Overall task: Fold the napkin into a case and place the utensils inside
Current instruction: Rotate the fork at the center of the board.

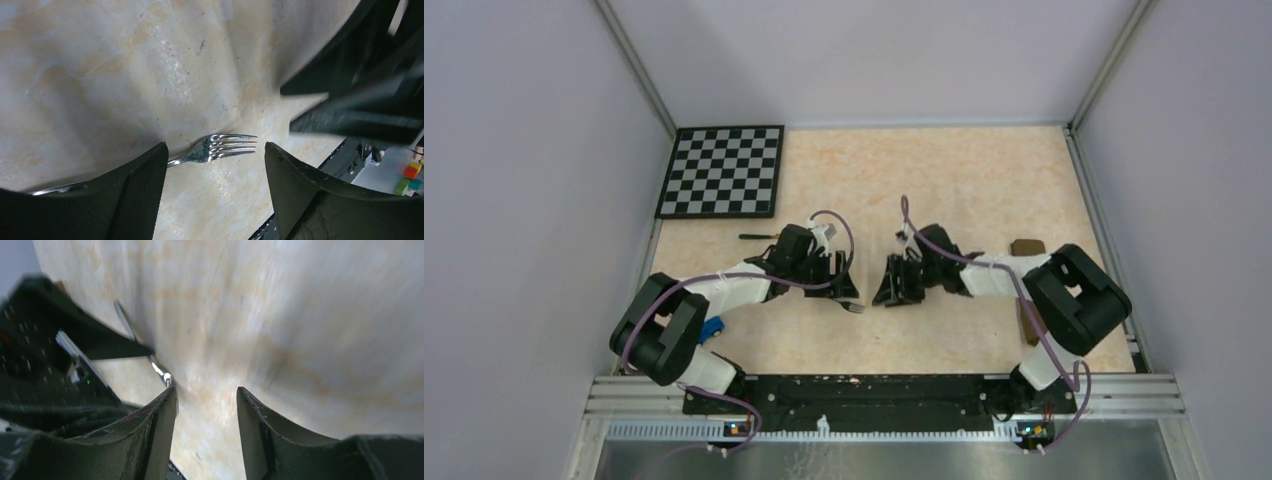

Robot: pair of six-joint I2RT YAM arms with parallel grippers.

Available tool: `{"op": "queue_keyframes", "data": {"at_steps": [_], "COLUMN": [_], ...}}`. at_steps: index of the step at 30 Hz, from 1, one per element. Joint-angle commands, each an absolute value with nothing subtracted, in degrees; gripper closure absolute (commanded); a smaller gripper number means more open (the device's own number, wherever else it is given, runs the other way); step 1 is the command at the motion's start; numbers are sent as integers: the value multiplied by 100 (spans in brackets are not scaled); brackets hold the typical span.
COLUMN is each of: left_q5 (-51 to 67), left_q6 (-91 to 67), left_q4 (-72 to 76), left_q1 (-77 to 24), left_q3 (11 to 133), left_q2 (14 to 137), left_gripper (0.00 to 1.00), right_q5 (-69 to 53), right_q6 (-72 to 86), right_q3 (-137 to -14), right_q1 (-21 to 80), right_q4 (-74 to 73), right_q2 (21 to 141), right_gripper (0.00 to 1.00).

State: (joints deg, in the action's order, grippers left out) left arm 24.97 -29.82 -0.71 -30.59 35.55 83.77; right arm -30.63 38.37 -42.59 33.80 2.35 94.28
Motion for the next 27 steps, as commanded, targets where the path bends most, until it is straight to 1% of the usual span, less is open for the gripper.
{"op": "queue_keyframes", "data": {"at_steps": [1, 2, 6, 8, 11, 14, 18, 23, 25, 27], "left_q5": [1921, 1852, 1459, 1220, 805, 490, 237, 475, 810, 1234], "left_q6": [-2867, -2880, -2862, -2850, -2926, -3009, -3201, -3500, -3618, -3794], "left_q4": [-635, -615, -698, -790, -785, -952, -1144, -833, -649, -358], "left_q1": [-3044, -3041, -3016, -3005, -2983, -2977, -2975, -2992, -3009, -3021], "left_q3": [3498, 3488, 3732, 3906, 4010, 4084, 3885, 3127, 2898, 2705], "left_q2": [8300, 8262, 8366, 8539, 8725, 8865, 8818, 8282, 8152, 8123], "left_gripper": [22, 22, 21, 23, 27, 34, 48, 53, 54, 57], "right_q5": [-3100, -3030, -2559, -2305, -2106, -1786, -1277, -1289, -1354, -1516], "right_q6": [4794, 5012, 6105, 6664, 7325, 7776, 7694, 6859, 6401, 6267], "right_q3": [-3401, -3268, -2860, -2706, -2605, -2601, -2691, -3404, -3776, -4068], "right_q1": [4269, 4436, 4888, 5018, 5134, 5168, 5008, 4374, 4140, 3992], "right_q4": [1521, 1781, 3095, 3797, 5022, 5689, 5606, 4641, 4357, 4288], "right_q2": [8970, 8979, 9196, 9427, 9960, 10506, 10695, 10865, 11043, 11237], "right_gripper": [56, 59, 79, 81, 88, 90, 90, 89, 89, 89]}}
